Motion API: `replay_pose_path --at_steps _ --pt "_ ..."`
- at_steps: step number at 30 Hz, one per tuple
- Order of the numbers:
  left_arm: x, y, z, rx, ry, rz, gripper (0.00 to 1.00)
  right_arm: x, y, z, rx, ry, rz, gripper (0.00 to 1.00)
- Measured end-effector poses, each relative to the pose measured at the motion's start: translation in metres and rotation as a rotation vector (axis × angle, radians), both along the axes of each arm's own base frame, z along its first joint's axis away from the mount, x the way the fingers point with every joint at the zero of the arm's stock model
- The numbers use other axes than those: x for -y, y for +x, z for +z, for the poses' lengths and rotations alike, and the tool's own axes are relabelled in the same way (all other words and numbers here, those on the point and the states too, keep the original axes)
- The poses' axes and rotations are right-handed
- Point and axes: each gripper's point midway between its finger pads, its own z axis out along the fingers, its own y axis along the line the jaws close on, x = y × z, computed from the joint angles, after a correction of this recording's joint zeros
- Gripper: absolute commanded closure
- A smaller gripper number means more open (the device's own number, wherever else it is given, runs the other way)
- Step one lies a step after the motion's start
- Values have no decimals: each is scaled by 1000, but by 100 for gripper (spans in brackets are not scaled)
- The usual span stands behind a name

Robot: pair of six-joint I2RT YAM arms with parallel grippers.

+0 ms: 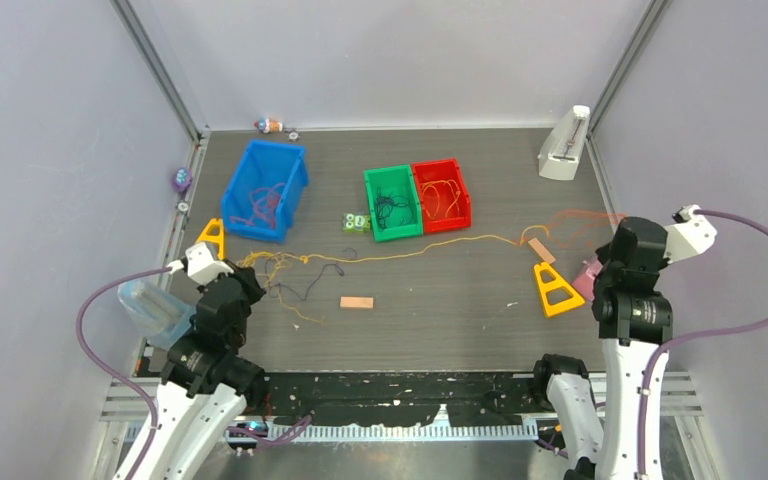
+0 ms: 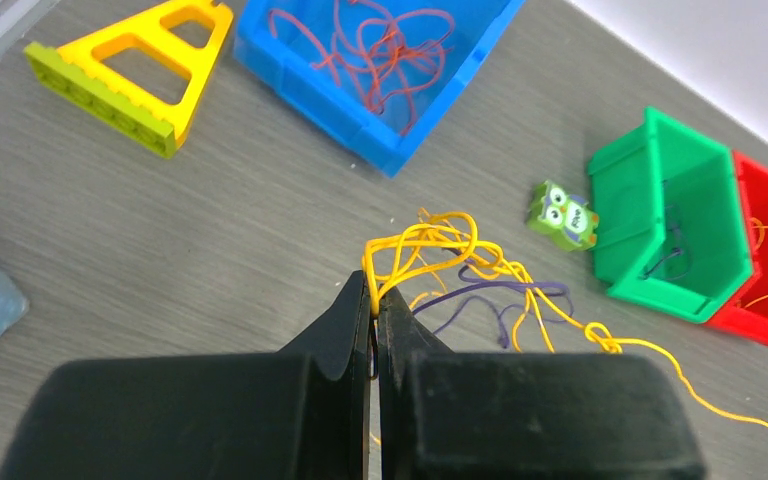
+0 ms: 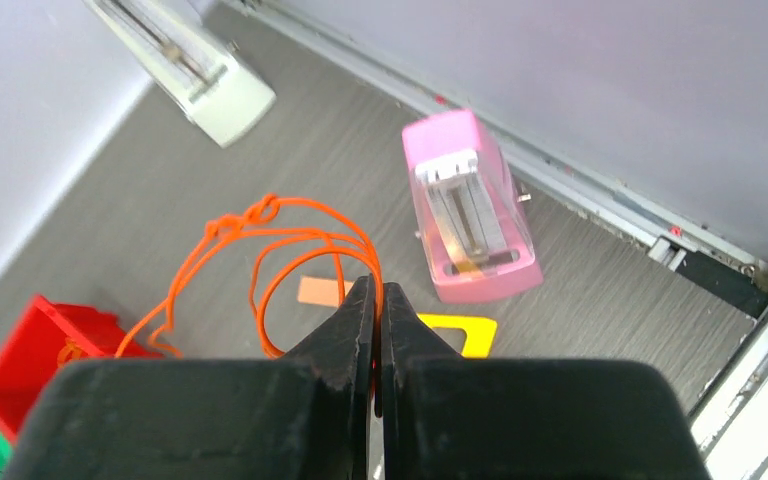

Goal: Untangle the cables

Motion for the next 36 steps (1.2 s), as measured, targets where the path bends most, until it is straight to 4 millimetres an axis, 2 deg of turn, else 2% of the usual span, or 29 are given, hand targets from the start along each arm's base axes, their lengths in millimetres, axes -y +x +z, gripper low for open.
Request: replay_pose_path --at_steps 4,10,13,16,19,21,22,24,26,28,30,33,36 --pt "0 -1 -14 -60 2 13 100 4 -6 39 89 -20 -18 95" --pt "-4 -1 -25 -90 -39 56 100 10 -21 84 160 -66 -59 95" --pt "-4 -2 -46 -129 -74 65 100 9 -28 118 236 -91 -61 95" --pt "5 -5 -79 -199 -110 36 100 7 -39 155 326 -125 -54 95" --pt "21 -12 -117 -294 -132 -43 82 0 -49 195 415 -153 -15 95" --pt "32 -16 -126 -334 -133 -119 70 -11 -48 220 473 -164 53 95" --pt "39 -15 -124 -334 -136 -162 64 -20 -45 230 496 -164 111 95" --pt "49 -14 -114 -315 -131 -239 45 -38 -33 239 517 -155 235 95" --pt "57 -9 -94 -273 -117 -304 24 -59 -16 235 500 -128 368 95" --pt "66 -5 -68 -221 -103 -367 9 -77 -1 229 475 -94 485 95" --pt "73 -1 -43 -183 -93 -412 1 -97 15 221 444 -50 614 95" --pt "85 4 -6 -137 -71 -480 0 -129 33 208 404 27 803 95" --pt "96 5 16 -119 -69 -541 0 -158 42 195 370 96 954 95"
